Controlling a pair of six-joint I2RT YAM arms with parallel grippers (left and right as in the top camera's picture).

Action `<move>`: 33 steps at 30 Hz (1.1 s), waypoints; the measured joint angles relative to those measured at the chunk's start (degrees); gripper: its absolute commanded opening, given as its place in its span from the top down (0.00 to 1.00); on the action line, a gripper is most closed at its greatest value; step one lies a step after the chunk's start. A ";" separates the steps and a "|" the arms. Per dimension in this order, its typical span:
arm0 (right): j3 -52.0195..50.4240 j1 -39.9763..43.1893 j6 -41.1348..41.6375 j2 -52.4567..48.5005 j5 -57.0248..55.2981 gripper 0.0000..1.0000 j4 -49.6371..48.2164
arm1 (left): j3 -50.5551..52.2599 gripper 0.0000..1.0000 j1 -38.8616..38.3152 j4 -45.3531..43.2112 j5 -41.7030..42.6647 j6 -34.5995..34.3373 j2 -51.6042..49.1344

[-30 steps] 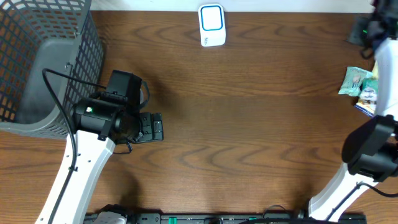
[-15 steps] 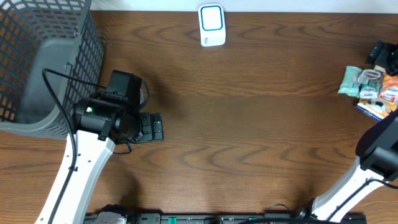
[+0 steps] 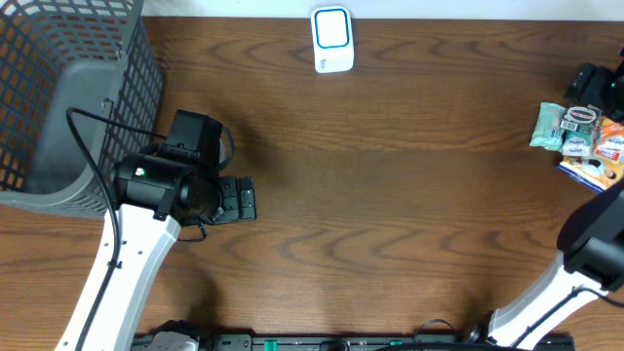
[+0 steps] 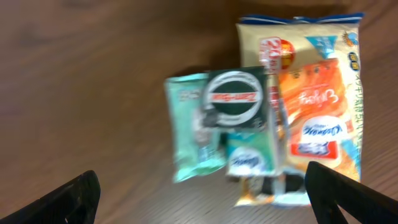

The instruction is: Scan the item barcode

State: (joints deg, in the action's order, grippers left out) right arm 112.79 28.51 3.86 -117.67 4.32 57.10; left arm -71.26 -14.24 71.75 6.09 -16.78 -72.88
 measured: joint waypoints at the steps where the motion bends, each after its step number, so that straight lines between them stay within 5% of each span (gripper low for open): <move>1: -0.04 -0.02 0.31 1.14 1.22 0.01 0.63 | 0.00 0.02 -0.02 -0.02 0.00 0.00 0.00; 16: -1.99 -13.22 3.21 33.59 15.93 0.01 17.94 | 0.00 0.02 0.00 -0.02 0.00 0.00 0.00; 26: -22.51 -23.89 3.34 56.52 16.48 0.01 11.06 | 0.00 0.02 0.00 -0.04 0.02 0.00 0.00; 33: -29.68 -24.52 3.39 58.69 16.57 0.01 14.49 | 0.00 0.02 0.00 0.00 0.00 0.00 0.00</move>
State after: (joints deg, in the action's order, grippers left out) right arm 83.11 3.99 7.25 -58.98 20.88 71.59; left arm -71.26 -14.24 71.75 6.09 -16.78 -72.88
